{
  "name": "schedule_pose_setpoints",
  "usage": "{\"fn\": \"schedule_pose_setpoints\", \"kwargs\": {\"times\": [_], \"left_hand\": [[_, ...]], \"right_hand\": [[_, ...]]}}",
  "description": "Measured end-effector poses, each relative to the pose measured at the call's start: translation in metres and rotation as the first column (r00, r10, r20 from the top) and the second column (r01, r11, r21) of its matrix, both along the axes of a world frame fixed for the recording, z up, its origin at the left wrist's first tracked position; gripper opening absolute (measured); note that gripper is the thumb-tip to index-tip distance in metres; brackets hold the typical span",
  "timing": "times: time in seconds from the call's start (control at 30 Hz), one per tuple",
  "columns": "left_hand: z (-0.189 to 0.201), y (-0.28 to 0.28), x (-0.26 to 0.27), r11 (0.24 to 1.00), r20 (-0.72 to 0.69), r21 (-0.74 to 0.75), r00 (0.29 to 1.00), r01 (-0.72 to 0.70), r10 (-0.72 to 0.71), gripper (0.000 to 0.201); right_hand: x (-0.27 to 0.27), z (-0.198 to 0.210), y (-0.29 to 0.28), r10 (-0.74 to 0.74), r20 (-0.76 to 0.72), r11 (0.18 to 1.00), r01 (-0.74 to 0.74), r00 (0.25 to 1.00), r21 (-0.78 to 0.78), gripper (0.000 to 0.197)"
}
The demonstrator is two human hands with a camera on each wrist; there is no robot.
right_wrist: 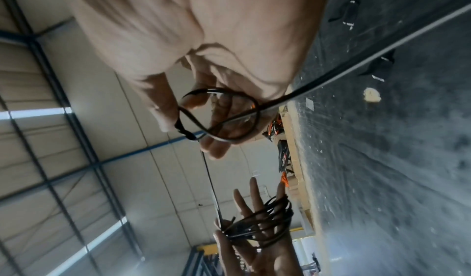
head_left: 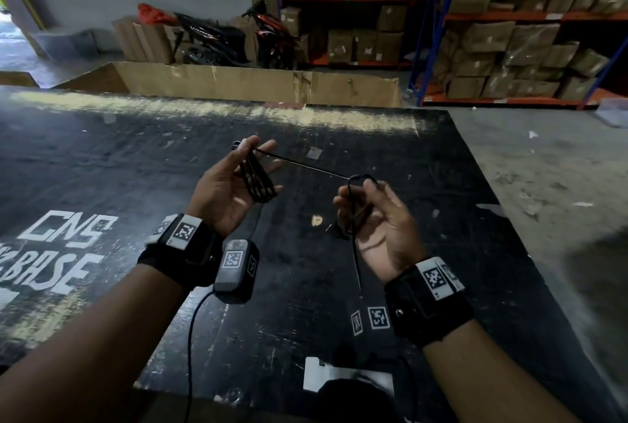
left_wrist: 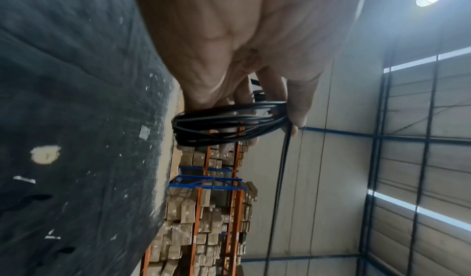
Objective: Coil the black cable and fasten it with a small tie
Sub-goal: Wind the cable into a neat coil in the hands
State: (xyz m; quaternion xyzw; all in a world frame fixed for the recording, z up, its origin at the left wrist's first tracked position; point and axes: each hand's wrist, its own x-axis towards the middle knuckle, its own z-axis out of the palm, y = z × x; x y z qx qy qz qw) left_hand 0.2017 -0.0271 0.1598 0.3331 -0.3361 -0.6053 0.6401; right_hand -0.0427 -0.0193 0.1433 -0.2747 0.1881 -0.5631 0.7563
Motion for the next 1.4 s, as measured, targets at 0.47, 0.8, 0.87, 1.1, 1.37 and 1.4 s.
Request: {"fn": "schedule_pose_setpoints", "kwargs": {"times": [0.47,0.8,0.87,1.1,1.37,1.4], "left_hand": [[-0.001,-0.004,0.034,0.986,0.069,0.020,0.984,-0.168,0.166,0.033],[-0.002,-0.013,0.059,0.972,0.133,0.007,0.963,-0.235,0.232,0.029],[-0.002,-0.014,0.060,0.971,0.145,-0.004,0.961,-0.238,0.236,0.028],[-0.006,-0.008,0.040,0.980,0.147,-0.047,0.969,-0.191,0.196,0.020],[0.009,-0.005,0.001,0.992,0.193,-0.082,0.975,-0.095,0.110,0.047],[0.008,-0.004,-0.005,0.993,0.196,-0.083,0.976,-0.080,0.095,0.034]], "right_hand": [[-0.042,-0.023,-0.015,-0.112,0.022,0.992,0.111,0.993,0.067,0.037],[-0.062,-0.041,-0.026,-0.421,-0.860,0.895,-0.019,0.288,-0.445,0.046],[-0.067,-0.049,-0.028,-0.304,-0.876,0.936,-0.053,0.375,-0.348,0.062],[-0.064,-0.069,-0.031,-0.081,-0.978,0.988,-0.112,0.194,-0.104,0.043],[-0.049,-0.071,-0.032,-0.228,-0.937,0.932,-0.339,-0.265,-0.130,0.019],[-0.046,-0.069,-0.033,-0.283,-0.951,0.922,-0.308,-0.123,-0.235,0.011]]}}
